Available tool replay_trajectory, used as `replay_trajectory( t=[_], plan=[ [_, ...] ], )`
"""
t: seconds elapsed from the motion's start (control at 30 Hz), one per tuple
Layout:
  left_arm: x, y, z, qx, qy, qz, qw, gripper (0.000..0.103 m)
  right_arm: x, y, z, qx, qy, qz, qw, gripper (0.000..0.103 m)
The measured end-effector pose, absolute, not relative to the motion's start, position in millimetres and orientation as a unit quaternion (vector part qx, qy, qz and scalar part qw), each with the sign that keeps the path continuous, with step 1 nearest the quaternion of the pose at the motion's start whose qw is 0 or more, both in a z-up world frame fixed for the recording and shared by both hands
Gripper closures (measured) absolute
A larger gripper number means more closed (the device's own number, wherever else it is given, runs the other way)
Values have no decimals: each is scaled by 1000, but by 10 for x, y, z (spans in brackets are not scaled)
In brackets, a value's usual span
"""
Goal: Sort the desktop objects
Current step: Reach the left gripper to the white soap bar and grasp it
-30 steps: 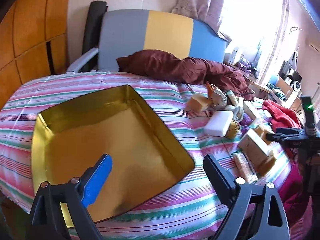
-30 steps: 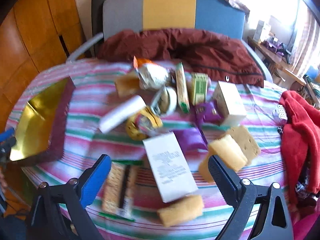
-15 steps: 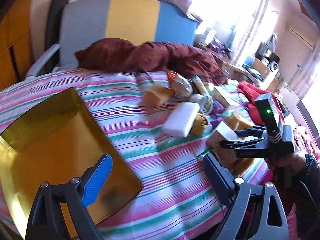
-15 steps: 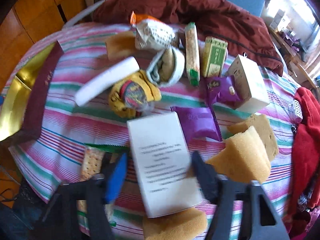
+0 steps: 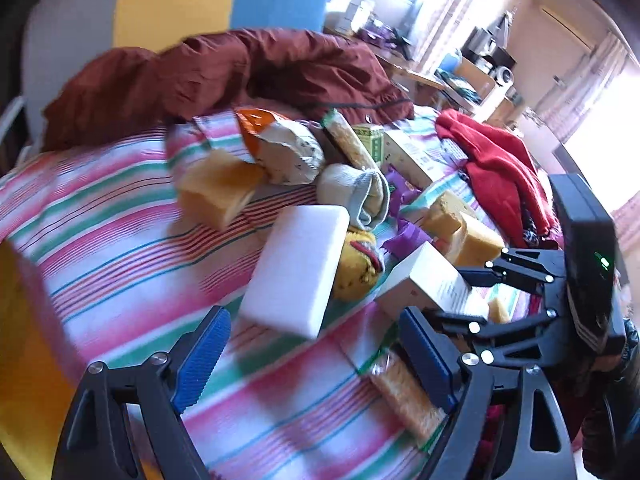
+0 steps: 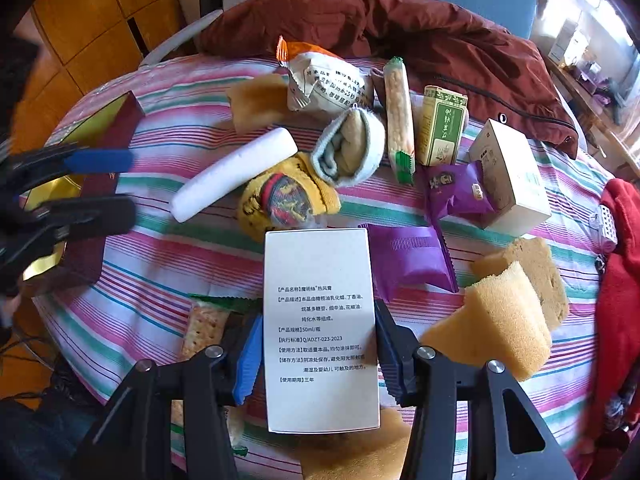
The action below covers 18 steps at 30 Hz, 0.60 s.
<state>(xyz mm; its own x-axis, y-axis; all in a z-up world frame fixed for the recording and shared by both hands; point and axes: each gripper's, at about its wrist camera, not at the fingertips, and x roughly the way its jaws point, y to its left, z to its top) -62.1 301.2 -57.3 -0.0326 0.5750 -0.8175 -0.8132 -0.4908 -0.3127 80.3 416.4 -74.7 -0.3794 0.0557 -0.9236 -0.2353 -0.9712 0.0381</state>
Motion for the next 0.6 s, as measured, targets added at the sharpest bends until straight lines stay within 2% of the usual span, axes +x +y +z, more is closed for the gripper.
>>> replay_trajectory(
  t=[0.43,0.53,0.6],
  plan=[
    [-992,3455,-1021,-541,143,641,526,16,776,4158,-790,-551,91,825,85,52],
    [-1007,3465,-1060,-547,135,632,531,26,770,4159,-796,-552,89,824,86,52],
    [-990,3442,-1029,-540,131,638,533,38,777,4166,-795,-553,88,824,88,52]
  ],
)
